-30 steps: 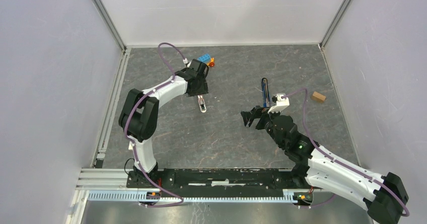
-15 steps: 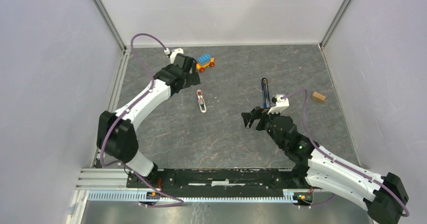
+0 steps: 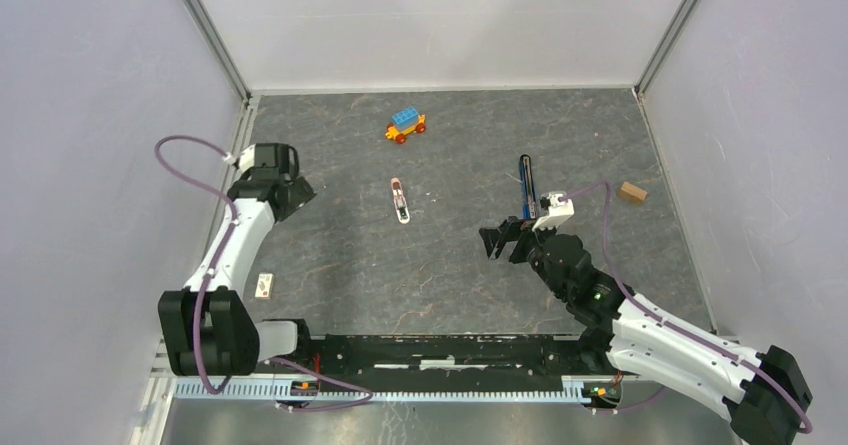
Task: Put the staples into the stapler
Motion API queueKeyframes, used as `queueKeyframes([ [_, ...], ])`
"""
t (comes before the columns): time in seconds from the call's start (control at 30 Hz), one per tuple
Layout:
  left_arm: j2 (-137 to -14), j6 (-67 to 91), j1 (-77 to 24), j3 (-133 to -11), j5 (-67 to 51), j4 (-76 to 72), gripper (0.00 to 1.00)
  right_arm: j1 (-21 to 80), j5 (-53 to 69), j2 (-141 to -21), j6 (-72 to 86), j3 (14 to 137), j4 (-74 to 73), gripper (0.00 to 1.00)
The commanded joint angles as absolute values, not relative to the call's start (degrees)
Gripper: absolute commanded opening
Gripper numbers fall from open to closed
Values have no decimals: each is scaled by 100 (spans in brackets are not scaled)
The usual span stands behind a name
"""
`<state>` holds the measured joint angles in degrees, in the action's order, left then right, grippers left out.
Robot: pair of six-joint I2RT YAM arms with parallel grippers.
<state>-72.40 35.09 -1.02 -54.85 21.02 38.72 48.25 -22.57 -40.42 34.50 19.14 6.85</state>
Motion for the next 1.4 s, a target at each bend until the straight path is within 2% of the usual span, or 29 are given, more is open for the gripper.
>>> queueKeyframes([
  [0.0,-7032,4001,673,-5221,2333,4153,100,4810,-2108,-4087,3379,2071,931,98],
  [0.13,-7059,4251,1235,-5157,2923,4498,100,4814,-2007,-4075,3338,2099,855,98],
  [0.27,-7057,4388,2065,-4924,2699,4513,100,4817,-1941,-4061,3293,2184,778,98],
  [0.4,-7075,4585,2389,-4719,2691,4490,100,4814,-1797,-4126,3315,2252,768,98],
  [0.57,-7081,4763,2562,-4405,2662,4202,100,4818,-1543,-4295,3352,2342,719,98],
  [0.8,-7476,4658,2705,-4320,2051,3772,100,4817,-1485,-4258,3426,2454,656,98],
  [1.13,-7519,4754,2701,-4097,1688,3865,100,4816,-1583,-3999,3543,2310,672,98],
  [1.37,-7361,5490,2700,-4156,2543,4616,100,4816,-1667,-3749,3497,2282,468,98],
])
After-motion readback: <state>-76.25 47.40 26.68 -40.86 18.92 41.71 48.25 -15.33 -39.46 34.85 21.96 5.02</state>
